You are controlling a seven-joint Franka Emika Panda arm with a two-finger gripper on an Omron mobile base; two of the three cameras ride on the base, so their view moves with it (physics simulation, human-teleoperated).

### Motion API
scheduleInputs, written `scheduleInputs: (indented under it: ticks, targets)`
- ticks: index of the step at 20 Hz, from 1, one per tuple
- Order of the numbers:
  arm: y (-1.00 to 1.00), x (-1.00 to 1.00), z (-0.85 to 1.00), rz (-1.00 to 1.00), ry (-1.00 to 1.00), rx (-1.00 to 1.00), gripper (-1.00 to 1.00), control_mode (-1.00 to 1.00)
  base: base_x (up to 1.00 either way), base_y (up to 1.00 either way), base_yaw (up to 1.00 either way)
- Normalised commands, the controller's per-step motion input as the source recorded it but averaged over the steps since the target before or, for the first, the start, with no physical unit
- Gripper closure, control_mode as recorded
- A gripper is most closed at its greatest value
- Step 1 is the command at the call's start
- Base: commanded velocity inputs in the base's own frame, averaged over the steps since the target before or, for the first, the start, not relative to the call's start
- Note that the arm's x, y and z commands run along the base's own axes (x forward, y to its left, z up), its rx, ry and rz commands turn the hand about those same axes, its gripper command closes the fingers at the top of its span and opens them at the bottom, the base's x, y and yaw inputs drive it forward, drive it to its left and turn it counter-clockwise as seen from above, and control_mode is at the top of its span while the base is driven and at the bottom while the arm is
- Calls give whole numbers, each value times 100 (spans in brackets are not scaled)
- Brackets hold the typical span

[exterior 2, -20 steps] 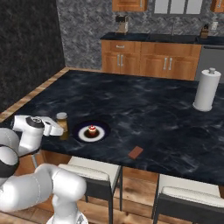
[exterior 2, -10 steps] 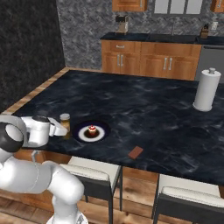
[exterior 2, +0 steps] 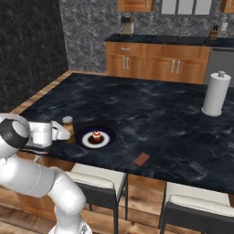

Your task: Take the cinnamon bottle from the cabinet and place it on the dining table, next to the plate with the cupcake. Then take the chocolate from the dining counter and place it on the cupcake plate.

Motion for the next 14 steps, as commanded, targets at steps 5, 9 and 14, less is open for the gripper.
scheduleInputs:
  ticks: [5, 9, 14]
  targets:
    - [10, 6, -35, -1, -5, 0, -100, -100, 0, 0, 0]
    - [0, 0, -24, -1, -1, 1, -100, -100, 0, 0, 0]
    - [0, -4, 4, -4, -1, 7, -100, -100, 0, 0, 0]
